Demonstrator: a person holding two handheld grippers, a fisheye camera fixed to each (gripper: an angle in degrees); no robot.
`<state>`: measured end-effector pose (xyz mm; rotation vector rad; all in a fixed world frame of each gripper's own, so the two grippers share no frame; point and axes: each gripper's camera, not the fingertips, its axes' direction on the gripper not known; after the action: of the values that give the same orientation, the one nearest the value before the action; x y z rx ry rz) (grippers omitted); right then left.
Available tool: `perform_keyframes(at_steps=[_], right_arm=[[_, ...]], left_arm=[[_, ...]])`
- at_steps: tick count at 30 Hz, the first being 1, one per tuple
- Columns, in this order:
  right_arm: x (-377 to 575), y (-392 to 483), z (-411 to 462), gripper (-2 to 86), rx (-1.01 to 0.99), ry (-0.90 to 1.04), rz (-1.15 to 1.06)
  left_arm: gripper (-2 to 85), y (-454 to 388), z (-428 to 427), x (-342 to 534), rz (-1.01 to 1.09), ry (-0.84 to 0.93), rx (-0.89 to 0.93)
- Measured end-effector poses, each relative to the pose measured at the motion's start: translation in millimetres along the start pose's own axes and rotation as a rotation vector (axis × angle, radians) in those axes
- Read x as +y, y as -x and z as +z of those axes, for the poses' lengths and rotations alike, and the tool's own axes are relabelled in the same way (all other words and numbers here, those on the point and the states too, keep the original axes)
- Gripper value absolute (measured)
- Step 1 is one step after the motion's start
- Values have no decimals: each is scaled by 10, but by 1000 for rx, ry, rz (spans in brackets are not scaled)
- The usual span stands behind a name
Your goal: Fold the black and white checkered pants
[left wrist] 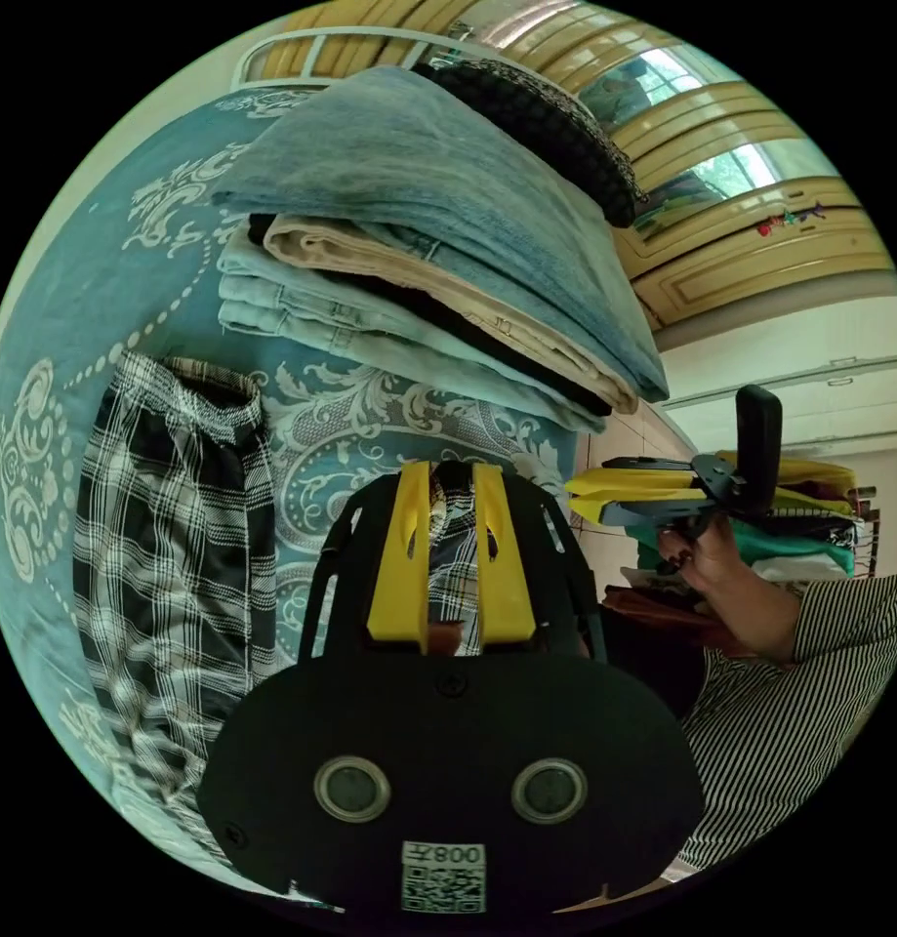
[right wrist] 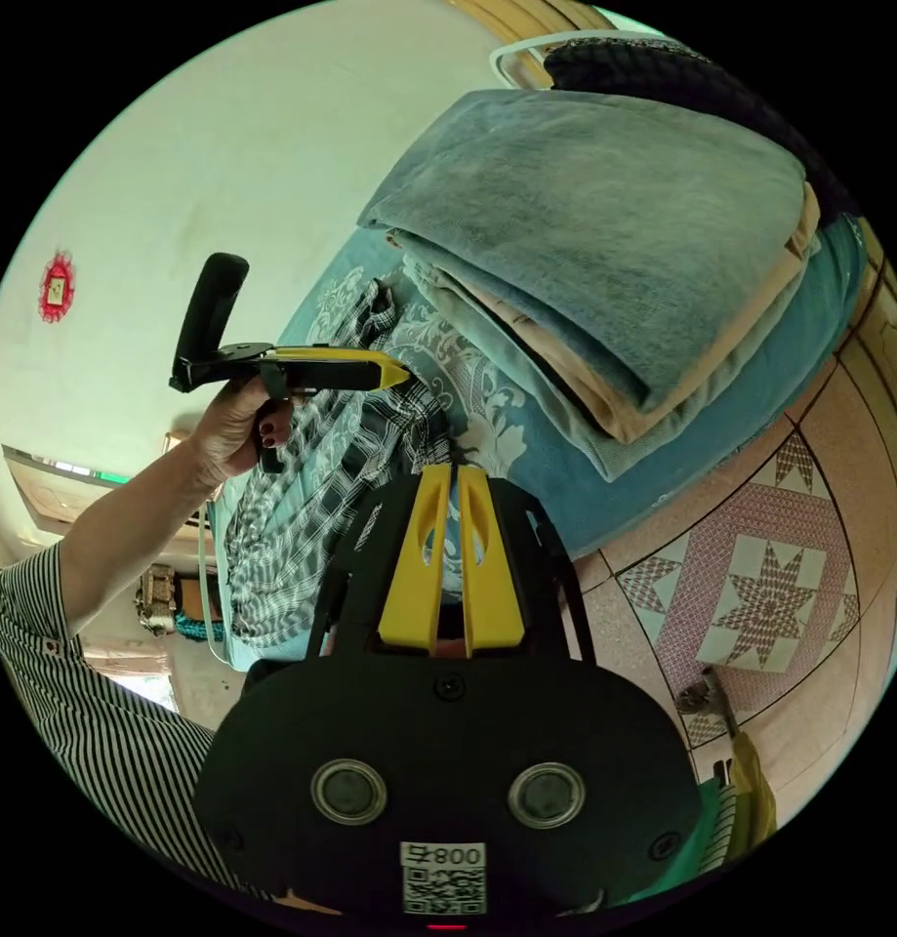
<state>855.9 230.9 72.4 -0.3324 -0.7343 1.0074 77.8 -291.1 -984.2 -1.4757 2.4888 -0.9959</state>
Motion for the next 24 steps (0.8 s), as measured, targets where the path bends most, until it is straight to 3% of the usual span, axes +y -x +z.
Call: perform_keyframes(at_steps=[5,13,18,24], right_arm=[[-69,140,174,78,44,43,-15],[-135,350,179,18,137,69,-65],[-148,208,179,9,141,94,-12],[-169,321,230,8,116,119,-16]], left_arm=[[70,80,57,23,-23,24,-8],[44,41,-329,-121,18,-32,37],[37,93,-543,-234,-22,-19,-27],[29,220,-1324,94,-72,-168,7]])
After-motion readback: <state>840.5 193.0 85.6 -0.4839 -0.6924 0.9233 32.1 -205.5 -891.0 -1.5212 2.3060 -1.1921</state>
